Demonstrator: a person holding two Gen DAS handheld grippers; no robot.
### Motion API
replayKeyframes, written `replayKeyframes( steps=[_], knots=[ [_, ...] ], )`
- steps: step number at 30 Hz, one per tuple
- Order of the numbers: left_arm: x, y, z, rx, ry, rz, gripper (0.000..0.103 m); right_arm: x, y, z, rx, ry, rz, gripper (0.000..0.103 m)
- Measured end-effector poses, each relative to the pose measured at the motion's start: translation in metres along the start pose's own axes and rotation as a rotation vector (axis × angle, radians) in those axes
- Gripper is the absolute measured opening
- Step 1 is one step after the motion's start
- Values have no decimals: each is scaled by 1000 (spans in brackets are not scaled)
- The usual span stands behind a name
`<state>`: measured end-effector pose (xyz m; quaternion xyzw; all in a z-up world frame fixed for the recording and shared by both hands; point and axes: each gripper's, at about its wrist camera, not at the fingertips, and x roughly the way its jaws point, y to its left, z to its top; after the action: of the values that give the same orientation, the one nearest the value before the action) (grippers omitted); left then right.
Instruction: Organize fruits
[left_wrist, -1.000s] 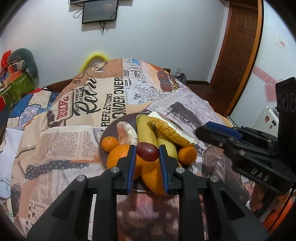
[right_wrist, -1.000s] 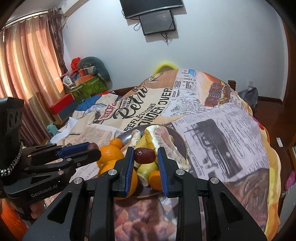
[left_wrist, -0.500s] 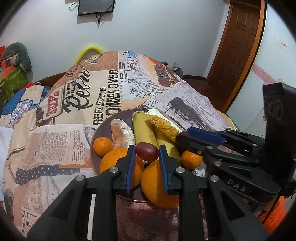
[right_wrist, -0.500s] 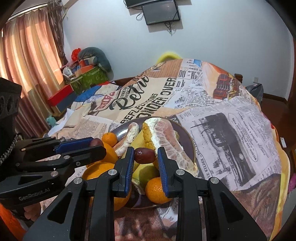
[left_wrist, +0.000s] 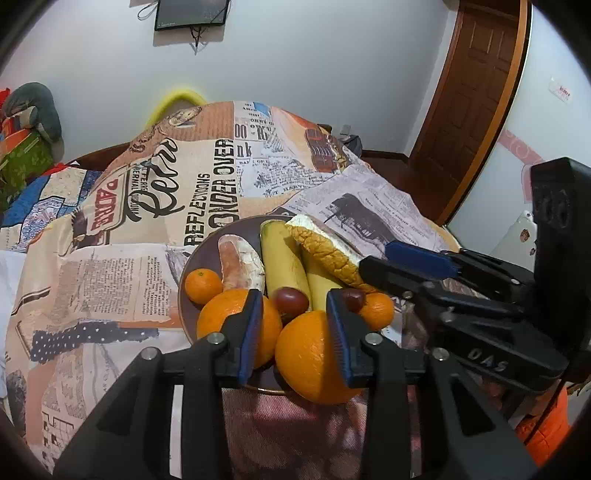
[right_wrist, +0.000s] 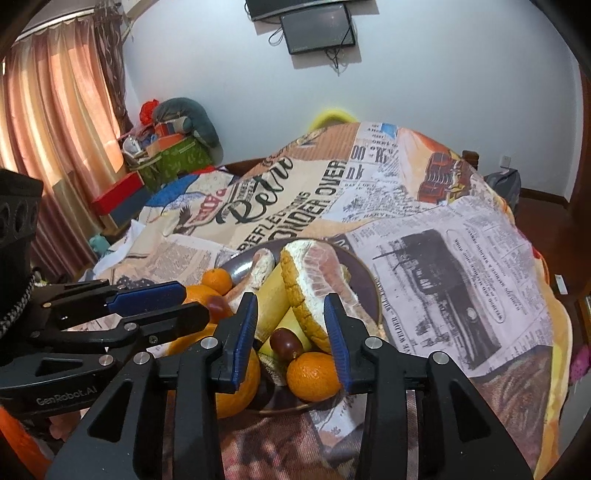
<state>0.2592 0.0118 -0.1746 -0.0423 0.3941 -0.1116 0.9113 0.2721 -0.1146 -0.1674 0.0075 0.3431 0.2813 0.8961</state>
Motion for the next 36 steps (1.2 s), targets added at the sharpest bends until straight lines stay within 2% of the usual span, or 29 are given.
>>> replayKeyframes(
  steps=[7, 16, 20, 25, 27, 31, 33, 36],
  knots=[
    [-42, -8, 5, 0, -82, 27, 36, -48, 9, 12, -7, -99, -26, 34],
    [-143, -29, 11, 15, -317, 109, 37, -137, 42, 24, -48, -308, -57, 35],
    [-193, -42, 4, 25, -442, 140, 53, -176, 60, 24, -70, -413, -79, 50],
    [-237, -56, -7, 51, -553, 170, 65, -211, 79, 20, -89, -512, -108, 59],
    [-248, -60, -11, 59, -577, 178, 69, -217, 83, 17, -89, -541, -119, 70],
    [-264, -62, -17, 59, -609, 194, 88, -218, 89, 15, -93, -561, -139, 77],
    [-270, -60, -21, 47, -625, 194, 90, -218, 91, 12, -89, -568, -156, 87],
    [-275, -58, -26, 39, -632, 200, 95, -217, 92, 9, -78, -570, -184, 90]
  ],
)
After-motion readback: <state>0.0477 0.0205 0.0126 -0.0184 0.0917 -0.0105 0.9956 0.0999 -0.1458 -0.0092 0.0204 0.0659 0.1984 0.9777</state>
